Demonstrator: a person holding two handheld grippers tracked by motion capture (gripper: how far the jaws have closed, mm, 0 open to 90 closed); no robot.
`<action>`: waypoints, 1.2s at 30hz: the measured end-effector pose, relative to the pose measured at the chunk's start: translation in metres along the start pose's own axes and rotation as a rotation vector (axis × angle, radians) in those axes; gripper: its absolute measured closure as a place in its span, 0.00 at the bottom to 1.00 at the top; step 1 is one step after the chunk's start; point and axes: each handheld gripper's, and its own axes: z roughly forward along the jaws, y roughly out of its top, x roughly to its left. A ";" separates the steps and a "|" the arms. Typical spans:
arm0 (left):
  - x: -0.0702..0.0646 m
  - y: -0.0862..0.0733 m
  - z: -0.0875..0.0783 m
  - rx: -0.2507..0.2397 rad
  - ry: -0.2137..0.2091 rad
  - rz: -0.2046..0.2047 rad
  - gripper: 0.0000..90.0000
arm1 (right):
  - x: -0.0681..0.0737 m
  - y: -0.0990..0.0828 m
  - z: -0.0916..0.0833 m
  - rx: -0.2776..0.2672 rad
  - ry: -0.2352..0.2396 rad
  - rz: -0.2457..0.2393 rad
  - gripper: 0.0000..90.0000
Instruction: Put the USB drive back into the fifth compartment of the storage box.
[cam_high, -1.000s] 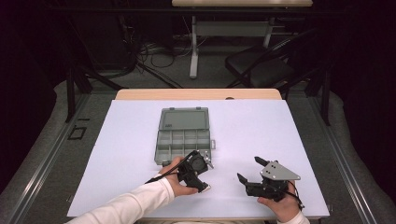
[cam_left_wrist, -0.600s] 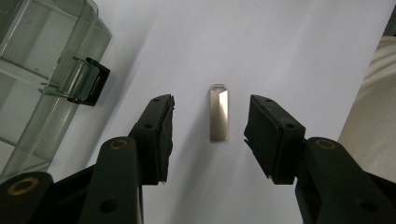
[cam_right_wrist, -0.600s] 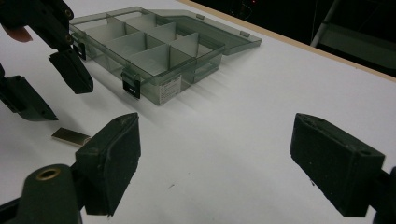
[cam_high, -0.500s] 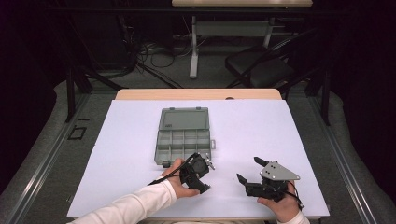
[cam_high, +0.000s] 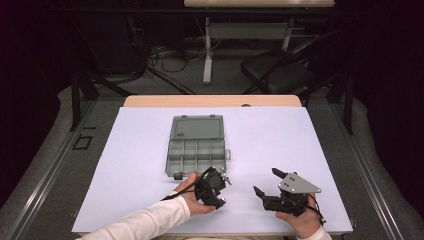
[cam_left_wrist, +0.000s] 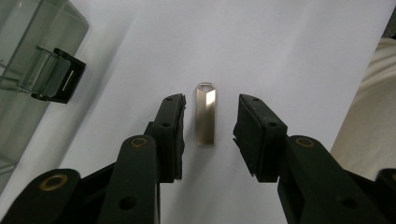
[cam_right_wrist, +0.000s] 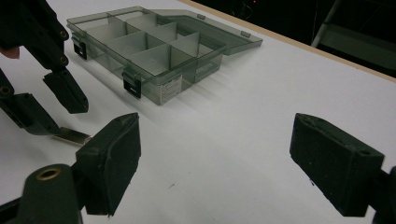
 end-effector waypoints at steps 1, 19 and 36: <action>0.000 0.000 0.001 -0.002 0.001 -0.001 0.69 | 0.000 0.000 0.000 0.000 -0.001 0.000 0.18; -0.001 0.000 0.011 0.033 0.017 0.009 0.80 | 0.000 0.000 0.000 0.001 0.003 -0.002 0.18; -0.005 0.001 0.016 0.051 0.034 0.032 0.85 | 0.000 -0.001 0.001 0.005 0.005 -0.009 0.18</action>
